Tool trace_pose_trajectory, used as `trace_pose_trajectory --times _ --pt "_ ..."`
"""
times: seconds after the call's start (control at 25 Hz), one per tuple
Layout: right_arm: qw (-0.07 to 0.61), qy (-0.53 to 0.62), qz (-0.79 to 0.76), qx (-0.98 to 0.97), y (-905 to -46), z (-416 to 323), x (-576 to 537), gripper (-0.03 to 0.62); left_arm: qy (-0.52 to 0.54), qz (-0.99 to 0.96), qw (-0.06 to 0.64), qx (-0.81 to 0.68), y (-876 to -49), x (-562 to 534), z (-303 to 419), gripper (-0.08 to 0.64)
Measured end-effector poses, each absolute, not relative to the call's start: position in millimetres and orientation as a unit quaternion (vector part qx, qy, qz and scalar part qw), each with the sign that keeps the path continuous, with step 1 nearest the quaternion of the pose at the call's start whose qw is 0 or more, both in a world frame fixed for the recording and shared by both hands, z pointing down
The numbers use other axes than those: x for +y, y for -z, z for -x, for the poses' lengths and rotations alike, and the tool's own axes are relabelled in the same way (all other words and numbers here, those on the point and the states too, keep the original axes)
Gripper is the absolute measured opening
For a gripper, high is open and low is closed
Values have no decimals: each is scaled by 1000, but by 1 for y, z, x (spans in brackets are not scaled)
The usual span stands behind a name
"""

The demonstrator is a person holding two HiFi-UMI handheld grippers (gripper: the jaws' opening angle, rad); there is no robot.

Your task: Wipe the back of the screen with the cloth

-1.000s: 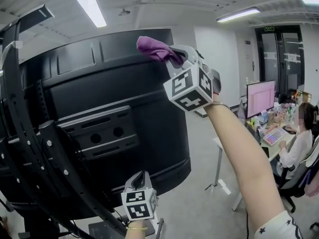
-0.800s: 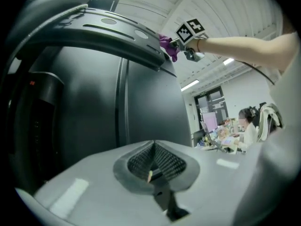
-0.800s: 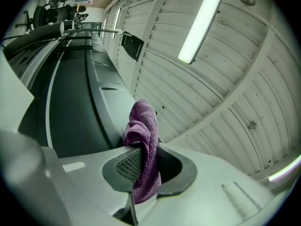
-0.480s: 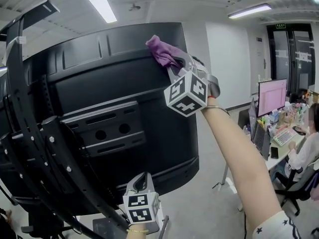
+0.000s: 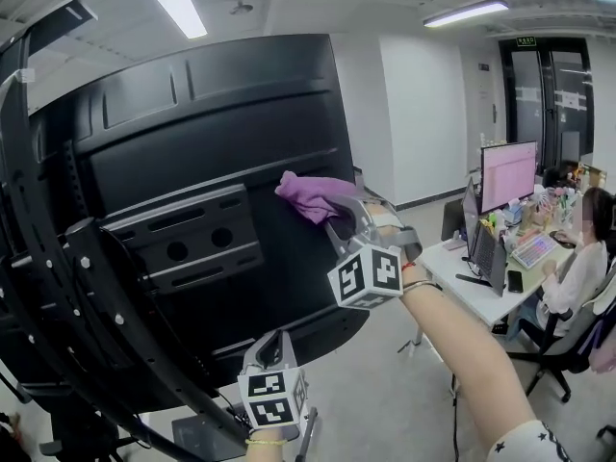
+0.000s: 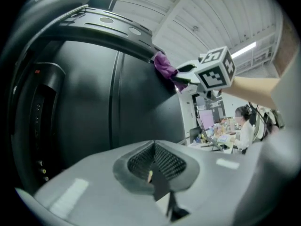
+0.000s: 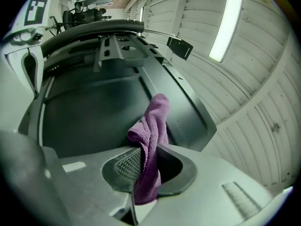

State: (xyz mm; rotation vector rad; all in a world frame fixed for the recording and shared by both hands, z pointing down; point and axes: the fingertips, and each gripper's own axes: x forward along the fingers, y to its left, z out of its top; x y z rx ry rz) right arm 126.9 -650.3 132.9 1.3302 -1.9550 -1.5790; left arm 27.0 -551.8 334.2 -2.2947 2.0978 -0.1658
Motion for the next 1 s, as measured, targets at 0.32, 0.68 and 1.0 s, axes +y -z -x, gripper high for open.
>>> trace_pose_trajectory --times 0.32,0.68,1.0 --pt "207 483 -417 -741 -286 -121 -642 55 57 728 3 683 -360 -544 -29 8" --pt "272 432 -386 -768 -397 -123 -628 55 65 724 -17 687 -386 -535 -29 8" --pt "195 341 -417 -820 -381 -131 -618 55 56 725 -12 686 -384 -523 -36 8"
